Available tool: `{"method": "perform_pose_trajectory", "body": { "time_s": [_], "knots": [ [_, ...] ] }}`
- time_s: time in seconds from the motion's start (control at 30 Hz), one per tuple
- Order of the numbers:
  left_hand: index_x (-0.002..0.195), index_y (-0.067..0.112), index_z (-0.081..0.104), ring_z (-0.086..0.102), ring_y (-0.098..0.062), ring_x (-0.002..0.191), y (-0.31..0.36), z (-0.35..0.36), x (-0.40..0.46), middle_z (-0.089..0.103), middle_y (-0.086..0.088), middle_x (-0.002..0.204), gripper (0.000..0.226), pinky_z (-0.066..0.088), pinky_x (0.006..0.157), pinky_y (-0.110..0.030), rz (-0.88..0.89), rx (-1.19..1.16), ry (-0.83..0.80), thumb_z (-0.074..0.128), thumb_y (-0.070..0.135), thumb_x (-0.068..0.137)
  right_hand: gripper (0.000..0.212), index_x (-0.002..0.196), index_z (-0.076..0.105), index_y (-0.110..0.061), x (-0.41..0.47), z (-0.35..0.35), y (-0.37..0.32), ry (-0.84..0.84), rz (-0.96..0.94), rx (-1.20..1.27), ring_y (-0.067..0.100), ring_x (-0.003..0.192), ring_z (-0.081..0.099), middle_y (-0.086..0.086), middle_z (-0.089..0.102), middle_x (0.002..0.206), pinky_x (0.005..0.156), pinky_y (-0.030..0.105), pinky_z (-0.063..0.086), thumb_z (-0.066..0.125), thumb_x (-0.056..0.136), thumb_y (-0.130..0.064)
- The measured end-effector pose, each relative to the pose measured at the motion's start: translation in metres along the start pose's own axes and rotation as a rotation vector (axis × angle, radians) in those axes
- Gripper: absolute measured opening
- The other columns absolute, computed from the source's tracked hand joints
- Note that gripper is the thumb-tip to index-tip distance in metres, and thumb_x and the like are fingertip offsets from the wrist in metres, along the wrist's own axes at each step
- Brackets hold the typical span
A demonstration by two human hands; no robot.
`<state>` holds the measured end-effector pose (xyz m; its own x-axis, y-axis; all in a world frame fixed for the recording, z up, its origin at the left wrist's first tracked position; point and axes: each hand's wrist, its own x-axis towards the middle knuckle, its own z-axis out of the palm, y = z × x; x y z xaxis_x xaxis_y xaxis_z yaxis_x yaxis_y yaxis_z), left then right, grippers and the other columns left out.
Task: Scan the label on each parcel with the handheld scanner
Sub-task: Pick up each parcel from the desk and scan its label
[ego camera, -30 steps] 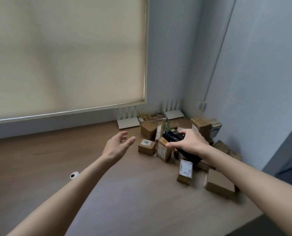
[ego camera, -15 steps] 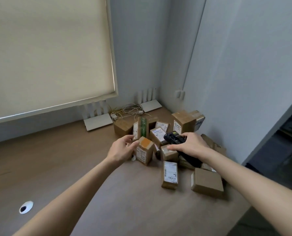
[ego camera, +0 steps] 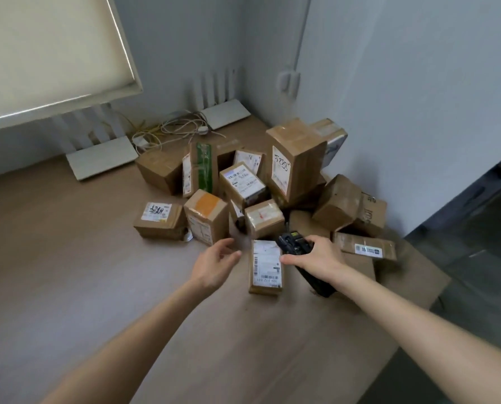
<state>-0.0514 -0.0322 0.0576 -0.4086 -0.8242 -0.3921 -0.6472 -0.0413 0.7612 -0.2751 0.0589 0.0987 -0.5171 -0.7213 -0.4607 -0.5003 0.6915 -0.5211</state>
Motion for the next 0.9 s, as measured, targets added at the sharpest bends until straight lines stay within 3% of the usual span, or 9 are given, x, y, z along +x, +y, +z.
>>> {"method": "perform_pose_trajectory", "body": {
  "time_s": [0.2, 0.3, 0.4, 0.53, 0.63, 0.77, 0.9],
  "knots": [
    [0.149, 0.022, 0.047, 0.057, -0.021, 0.124, -0.042, 0.055, 0.038, 0.058, -0.003, 0.141, 0.056, 0.048, 0.105, -0.039, -0.124, -0.002, -0.022, 0.058, 0.044, 0.098, 0.074, 0.122, 0.068, -0.023, 0.053, 0.053, 0.047, -0.083, 0.069, 0.02, 0.021, 0.107, 0.068, 0.0, 0.073, 0.118, 0.088, 0.033, 0.055, 0.091, 0.063, -0.061],
    [0.154, 0.024, 0.04, 0.053, -0.022, 0.13, -0.053, 0.074, 0.048, 0.053, -0.003, 0.146, 0.059, 0.046, 0.1, -0.031, -0.2, -0.077, -0.084, 0.056, 0.042, 0.1, 0.07, 0.115, 0.068, -0.026, 0.066, 0.073, 0.065, -0.116, 0.067, 0.037, 0.018, 0.099, 0.068, -0.003, 0.073, 0.11, 0.081, 0.032, 0.055, 0.09, 0.06, -0.065],
    [0.155, 0.021, 0.037, 0.053, -0.022, 0.128, -0.058, 0.089, 0.052, 0.052, -0.004, 0.146, 0.059, 0.043, 0.095, -0.026, -0.258, -0.182, -0.134, 0.057, 0.035, 0.101, 0.075, 0.117, 0.066, -0.028, 0.073, 0.086, 0.076, -0.116, 0.03, 0.099, 0.016, 0.102, 0.067, -0.007, 0.071, 0.112, 0.089, 0.035, 0.056, 0.088, 0.056, -0.066],
    [0.149, 0.022, 0.047, 0.06, -0.01, 0.11, -0.06, 0.104, 0.05, 0.061, -0.002, 0.138, 0.049, 0.046, 0.087, -0.016, -0.24, -0.309, -0.174, 0.056, 0.019, 0.101, 0.072, 0.124, 0.065, -0.027, 0.073, 0.093, 0.077, -0.136, -0.004, 0.198, 0.015, 0.107, 0.068, -0.009, 0.071, 0.115, 0.097, 0.038, 0.055, 0.09, 0.065, -0.059],
    [0.149, 0.03, 0.045, 0.057, -0.009, 0.111, -0.055, 0.104, 0.044, 0.06, 0.003, 0.133, 0.051, 0.041, 0.091, -0.026, -0.241, -0.38, -0.165, 0.06, 0.026, 0.1, 0.076, 0.129, 0.064, -0.025, 0.069, 0.09, 0.076, -0.124, -0.009, 0.262, 0.016, 0.109, 0.068, -0.007, 0.071, 0.118, 0.098, 0.039, 0.056, 0.092, 0.066, -0.056],
    [0.148, 0.04, 0.045, 0.048, -0.023, 0.131, -0.043, 0.092, 0.032, 0.055, -0.001, 0.139, 0.061, 0.041, 0.104, -0.039, -0.263, -0.458, -0.131, 0.069, 0.042, 0.092, 0.081, 0.134, 0.061, -0.023, 0.058, 0.07, 0.07, -0.136, -0.053, 0.3, 0.014, 0.111, 0.067, -0.008, 0.069, 0.121, 0.098, 0.037, 0.056, 0.094, 0.066, -0.053],
    [0.145, 0.045, 0.045, 0.055, -0.023, 0.122, -0.015, 0.076, 0.005, 0.064, 0.006, 0.118, 0.062, 0.044, 0.104, -0.046, -0.236, -0.541, -0.084, 0.072, 0.045, 0.089, 0.084, 0.142, 0.054, -0.018, 0.035, 0.039, 0.054, -0.159, -0.128, 0.314, 0.017, 0.115, 0.062, -0.003, 0.064, 0.128, 0.093, 0.031, 0.051, 0.092, 0.073, -0.045]
  ]
}}
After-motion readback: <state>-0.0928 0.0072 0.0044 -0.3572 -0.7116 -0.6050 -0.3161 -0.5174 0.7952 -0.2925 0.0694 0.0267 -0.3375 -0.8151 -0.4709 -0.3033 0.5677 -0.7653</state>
